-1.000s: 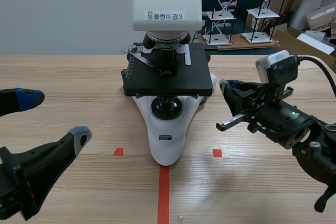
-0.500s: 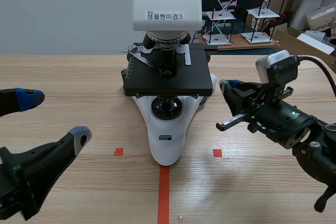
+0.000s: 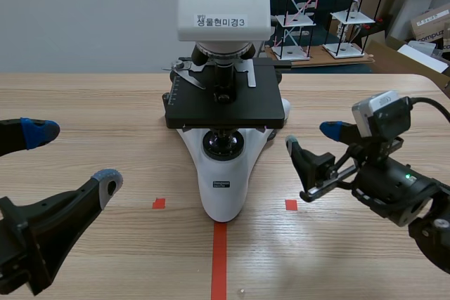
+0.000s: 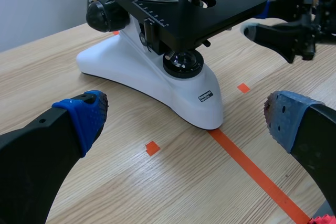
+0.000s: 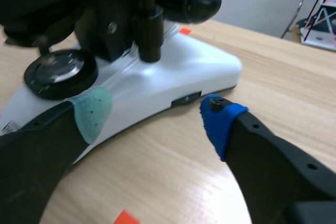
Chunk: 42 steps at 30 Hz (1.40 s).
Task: Return to the home posture
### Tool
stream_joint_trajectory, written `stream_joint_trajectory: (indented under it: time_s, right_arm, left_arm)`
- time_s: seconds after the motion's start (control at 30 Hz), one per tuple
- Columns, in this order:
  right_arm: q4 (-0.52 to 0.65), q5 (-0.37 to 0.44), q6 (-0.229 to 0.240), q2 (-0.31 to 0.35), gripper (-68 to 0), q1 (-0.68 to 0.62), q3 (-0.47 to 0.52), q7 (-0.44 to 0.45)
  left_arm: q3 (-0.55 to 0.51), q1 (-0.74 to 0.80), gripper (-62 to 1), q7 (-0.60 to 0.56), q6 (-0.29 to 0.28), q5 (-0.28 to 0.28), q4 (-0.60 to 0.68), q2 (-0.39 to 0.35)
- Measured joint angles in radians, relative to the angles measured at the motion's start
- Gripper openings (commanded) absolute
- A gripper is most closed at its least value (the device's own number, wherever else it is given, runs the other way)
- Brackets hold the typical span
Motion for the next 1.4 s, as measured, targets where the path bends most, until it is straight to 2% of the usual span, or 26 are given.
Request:
stream_joint_trajectory:
  time_s: [0.13, 0.27, 0.47, 0.77, 1.0, 1.4]
  right_arm:
    - [0.147, -0.003, 0.000, 0.050, -6.0, -0.142, 0.054, -0.003]
    - [0.311, -0.003, 0.000, 0.100, -0.4, -0.290, 0.128, -0.003]
    - [0.493, 0.002, 0.000, 0.159, -0.3, -0.517, 0.228, -0.003]
    - [0.644, 0.004, 0.001, 0.165, -0.4, -0.745, 0.353, -0.003]
    - [0.747, 0.004, 0.000, 0.165, -0.4, -0.817, 0.430, -0.018]
    - [0.748, 0.004, 0.000, 0.165, -0.4, -0.816, 0.431, -0.022]
  left_arm:
    - [0.000, 0.000, 1.4, 0.000, 0.000, 0.000, 0.000, 0.000]
    - [0.000, 0.000, 1.4, 0.000, 0.000, 0.000, 0.000, 0.000]
    - [0.000, 0.000, 1.4, 0.000, 0.000, 0.000, 0.000, 0.000]
    - [0.000, 0.000, 1.4, 0.000, 0.000, 0.000, 0.000, 0.000]
    - [0.000, 0.000, 1.4, 0.000, 0.000, 0.000, 0.000, 0.000]
    - [0.000, 0.000, 1.4, 0.000, 0.000, 0.000, 0.000, 0.000]
